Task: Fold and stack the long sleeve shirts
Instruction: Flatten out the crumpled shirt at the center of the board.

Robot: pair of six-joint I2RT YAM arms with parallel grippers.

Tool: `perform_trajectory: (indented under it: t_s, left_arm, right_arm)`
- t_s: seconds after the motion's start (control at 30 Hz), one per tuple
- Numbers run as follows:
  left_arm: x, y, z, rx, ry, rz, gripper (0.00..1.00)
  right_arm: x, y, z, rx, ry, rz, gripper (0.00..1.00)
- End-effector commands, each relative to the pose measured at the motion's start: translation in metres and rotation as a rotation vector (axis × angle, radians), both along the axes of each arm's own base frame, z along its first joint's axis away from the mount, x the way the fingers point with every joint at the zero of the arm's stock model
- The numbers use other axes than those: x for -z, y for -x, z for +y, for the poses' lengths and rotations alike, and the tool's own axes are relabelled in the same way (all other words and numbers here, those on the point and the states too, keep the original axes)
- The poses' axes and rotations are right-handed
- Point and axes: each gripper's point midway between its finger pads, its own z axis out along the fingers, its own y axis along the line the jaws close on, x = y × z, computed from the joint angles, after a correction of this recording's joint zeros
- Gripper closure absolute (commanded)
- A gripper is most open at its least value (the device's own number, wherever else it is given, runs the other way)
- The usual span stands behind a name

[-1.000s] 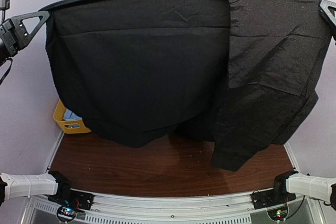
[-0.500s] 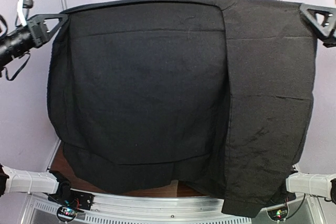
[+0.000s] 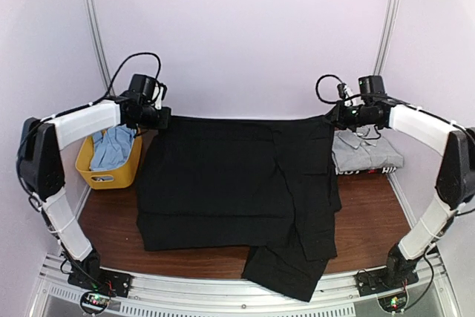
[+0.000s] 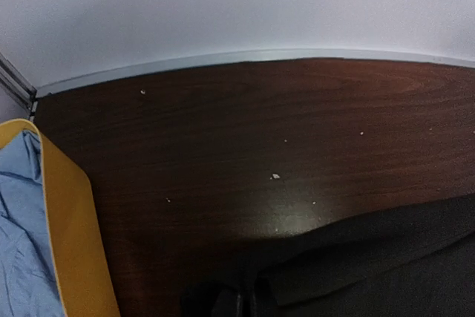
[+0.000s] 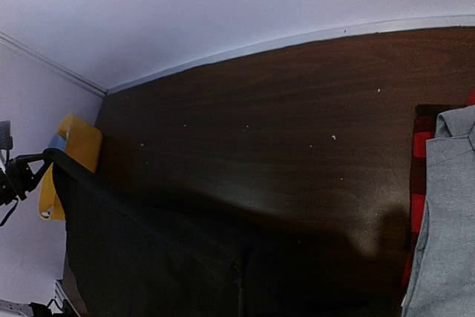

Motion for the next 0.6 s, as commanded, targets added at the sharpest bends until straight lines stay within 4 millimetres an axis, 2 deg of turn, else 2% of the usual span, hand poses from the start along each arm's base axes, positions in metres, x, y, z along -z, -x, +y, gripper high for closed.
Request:
perform_trajectory:
  t_s: [0.0,0.03,0.1,0.23,0.4,0.57]
  left_arm:
    - [0.027,-0.060,0.002,-0.063,-0.006,-0.069,1.00]
    - [0.044,-0.073,-0.002,-0.060,-0.017,-0.049,1.00]
    - [0.068,-0.090,-0.007,-0.050,-0.036,-0.022,1.00]
    - [0.097,-0.111,-0.010,-0.048,-0.077,0.015,1.00]
    - [0.114,-0.123,0.002,-0.078,-0.105,0.026,1.00]
    - [0.123,-0.136,0.008,-0.089,-0.095,0.018,0.98]
  right_arm:
    - [0.023,-0.054,-0.001,0.014,0.029,-0.114,1.00]
    - [0.042,-0.065,0.001,0.009,0.028,-0.088,1.00]
    - [0.061,-0.079,0.004,0.002,0.024,-0.067,1.00]
    - [0.088,-0.102,0.008,0.003,0.029,-0.039,1.00]
    - [0.108,-0.123,0.009,0.005,0.050,-0.035,1.00]
    - [0.114,-0.153,0.000,0.054,0.120,-0.051,1.00]
